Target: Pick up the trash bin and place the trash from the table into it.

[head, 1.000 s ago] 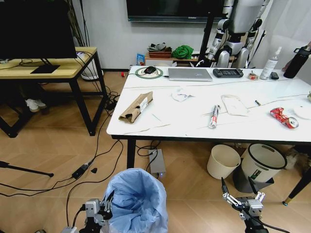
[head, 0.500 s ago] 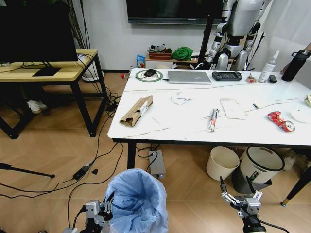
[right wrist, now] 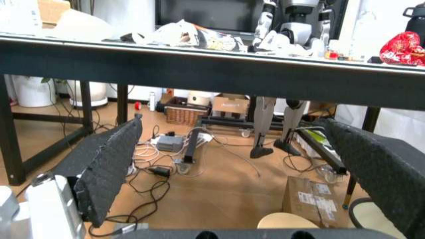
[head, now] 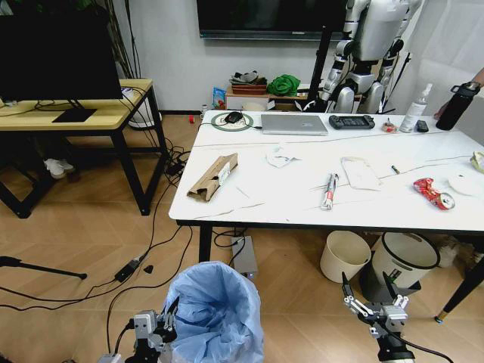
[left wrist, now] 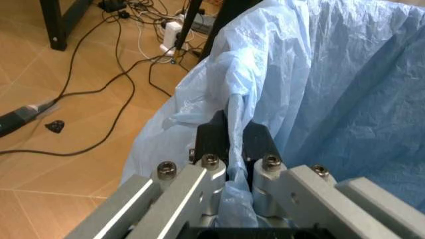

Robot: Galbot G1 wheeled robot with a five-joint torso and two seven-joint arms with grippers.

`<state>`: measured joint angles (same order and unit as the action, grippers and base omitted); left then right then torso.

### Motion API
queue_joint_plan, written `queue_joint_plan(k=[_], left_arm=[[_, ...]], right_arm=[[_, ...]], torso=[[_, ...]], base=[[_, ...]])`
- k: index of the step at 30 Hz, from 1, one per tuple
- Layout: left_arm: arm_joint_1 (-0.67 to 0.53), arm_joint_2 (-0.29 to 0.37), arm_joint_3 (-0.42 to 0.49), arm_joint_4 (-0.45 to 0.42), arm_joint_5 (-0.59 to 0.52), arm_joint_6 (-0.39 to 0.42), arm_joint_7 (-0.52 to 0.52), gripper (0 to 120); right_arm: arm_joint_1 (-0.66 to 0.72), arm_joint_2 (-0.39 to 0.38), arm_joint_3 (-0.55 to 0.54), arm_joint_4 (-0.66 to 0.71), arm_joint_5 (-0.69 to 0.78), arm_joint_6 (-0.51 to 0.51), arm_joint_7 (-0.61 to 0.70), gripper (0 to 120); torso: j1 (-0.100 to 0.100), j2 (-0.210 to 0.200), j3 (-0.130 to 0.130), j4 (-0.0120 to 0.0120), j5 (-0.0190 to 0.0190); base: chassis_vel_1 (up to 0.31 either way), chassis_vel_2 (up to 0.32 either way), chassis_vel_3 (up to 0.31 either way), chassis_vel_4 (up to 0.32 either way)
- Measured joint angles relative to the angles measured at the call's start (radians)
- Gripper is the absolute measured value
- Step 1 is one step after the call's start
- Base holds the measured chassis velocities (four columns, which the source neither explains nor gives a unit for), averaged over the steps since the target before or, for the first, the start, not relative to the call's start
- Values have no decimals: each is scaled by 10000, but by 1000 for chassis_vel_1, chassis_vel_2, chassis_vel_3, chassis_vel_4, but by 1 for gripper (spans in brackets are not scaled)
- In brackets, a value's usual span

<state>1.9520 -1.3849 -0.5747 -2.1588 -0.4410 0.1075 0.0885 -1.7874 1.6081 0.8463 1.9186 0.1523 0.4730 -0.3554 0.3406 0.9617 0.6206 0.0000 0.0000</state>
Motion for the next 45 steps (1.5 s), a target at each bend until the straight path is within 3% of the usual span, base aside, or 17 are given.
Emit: queue_joint_plan(k=[41,45], left_arm=[[-13,-42,49,54,123,97,-115,0],[-19,-49,77,61,176,62,-140,0]], right_arm=[[96,0,-26,-83,-91,-118,-31,100],[87,0,-20,-85,-93,-110,-31,100]], torso=[[860,1974,1113,0,0],[1028,2348,1319,0,0]], base=[[0,0,0,0],[0,0,0,0]])
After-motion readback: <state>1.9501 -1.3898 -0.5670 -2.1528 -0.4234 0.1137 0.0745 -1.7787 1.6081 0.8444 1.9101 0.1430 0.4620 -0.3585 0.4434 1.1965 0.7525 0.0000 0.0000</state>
